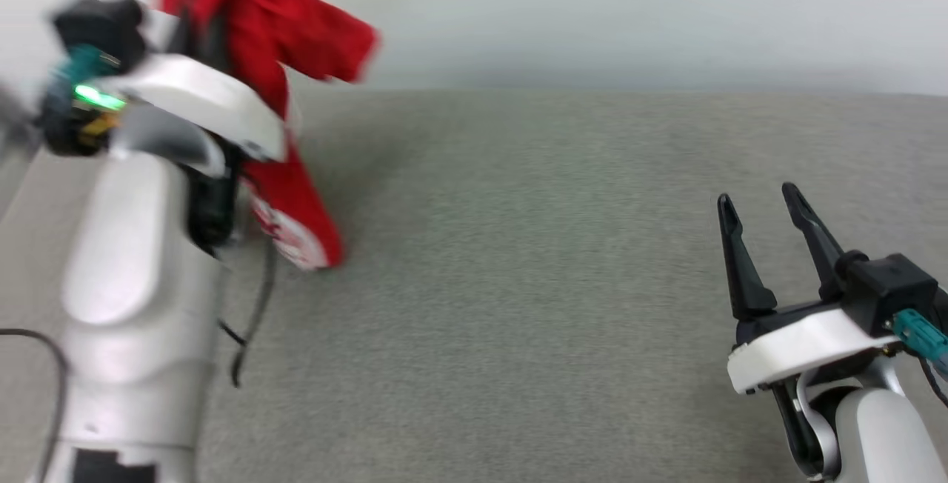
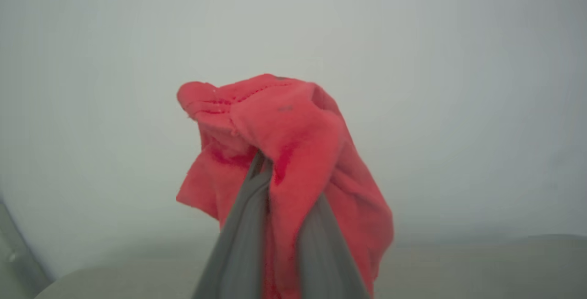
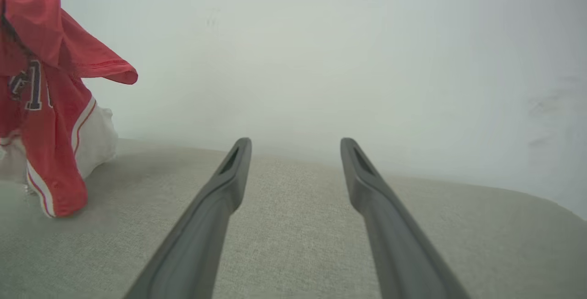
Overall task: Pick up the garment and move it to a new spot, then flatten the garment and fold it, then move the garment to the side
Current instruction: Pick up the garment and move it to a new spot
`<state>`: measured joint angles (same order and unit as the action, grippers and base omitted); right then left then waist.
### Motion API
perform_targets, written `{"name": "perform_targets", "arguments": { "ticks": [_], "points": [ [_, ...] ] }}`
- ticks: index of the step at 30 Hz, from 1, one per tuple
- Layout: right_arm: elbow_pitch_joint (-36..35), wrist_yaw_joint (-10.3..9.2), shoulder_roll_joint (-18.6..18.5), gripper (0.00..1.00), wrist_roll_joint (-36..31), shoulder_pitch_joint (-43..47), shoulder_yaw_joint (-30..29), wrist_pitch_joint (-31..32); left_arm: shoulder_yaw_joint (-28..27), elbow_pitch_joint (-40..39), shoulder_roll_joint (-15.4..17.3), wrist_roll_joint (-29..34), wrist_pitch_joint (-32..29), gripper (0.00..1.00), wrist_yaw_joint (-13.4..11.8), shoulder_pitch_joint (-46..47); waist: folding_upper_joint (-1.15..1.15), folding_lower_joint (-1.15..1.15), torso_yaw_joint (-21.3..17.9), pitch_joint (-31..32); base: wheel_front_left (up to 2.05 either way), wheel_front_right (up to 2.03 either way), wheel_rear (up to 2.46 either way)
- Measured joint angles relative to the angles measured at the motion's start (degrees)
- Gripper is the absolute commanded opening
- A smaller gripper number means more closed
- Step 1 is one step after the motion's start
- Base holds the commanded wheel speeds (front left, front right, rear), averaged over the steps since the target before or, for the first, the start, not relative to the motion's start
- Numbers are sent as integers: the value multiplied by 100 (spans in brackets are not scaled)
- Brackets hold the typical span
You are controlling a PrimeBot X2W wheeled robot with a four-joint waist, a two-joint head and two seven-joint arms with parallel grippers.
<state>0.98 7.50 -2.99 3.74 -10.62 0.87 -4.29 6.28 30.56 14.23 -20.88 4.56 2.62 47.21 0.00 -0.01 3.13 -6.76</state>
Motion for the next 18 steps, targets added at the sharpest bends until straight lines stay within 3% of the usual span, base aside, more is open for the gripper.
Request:
{"name": "perform_targets", "arguments": {
  "ticks": [8,18],
  "points": [
    [-178,0,1,100,114,147,-191,126,797,-754,-849,-110,-18,0,204,-654,0,0,-665,82,0,0,0],
    [-287,0,3,100,201,114,-156,130,2103,-1198,-1103,-102,-331,0,190,-2036,0,1,-1123,-334,0,0,0]
  ]
}}
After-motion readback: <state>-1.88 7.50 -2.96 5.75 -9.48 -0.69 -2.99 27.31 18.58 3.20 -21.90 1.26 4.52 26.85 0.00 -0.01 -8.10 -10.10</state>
